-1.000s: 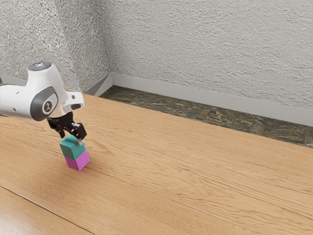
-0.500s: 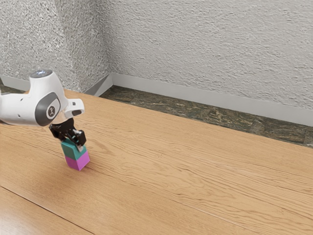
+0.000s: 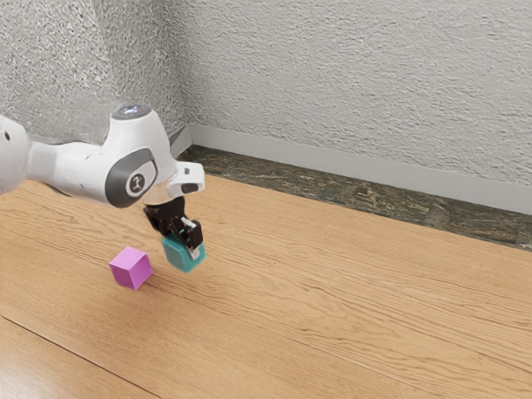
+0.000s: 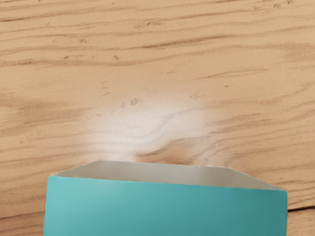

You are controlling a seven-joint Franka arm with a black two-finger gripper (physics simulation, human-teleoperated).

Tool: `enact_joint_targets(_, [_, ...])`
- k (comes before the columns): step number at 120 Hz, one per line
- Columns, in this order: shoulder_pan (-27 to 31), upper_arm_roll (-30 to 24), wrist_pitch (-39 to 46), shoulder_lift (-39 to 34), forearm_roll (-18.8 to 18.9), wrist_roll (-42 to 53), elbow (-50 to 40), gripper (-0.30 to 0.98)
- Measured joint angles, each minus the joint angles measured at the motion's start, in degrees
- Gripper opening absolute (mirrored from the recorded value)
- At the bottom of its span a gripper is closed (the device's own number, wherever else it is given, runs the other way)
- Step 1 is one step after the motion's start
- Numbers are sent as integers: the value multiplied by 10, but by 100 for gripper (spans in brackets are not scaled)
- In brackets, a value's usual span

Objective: Pick up the blue block with one arm, and put the blue block on the table with one arm

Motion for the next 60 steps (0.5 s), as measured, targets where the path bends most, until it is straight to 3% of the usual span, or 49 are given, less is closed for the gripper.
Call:
enact_joint_targets(44, [15,-5,67,62,-18,-40,-23,39])
enact_joint_targets(60, [14,-5,78,63,-33,-44,-23,51])
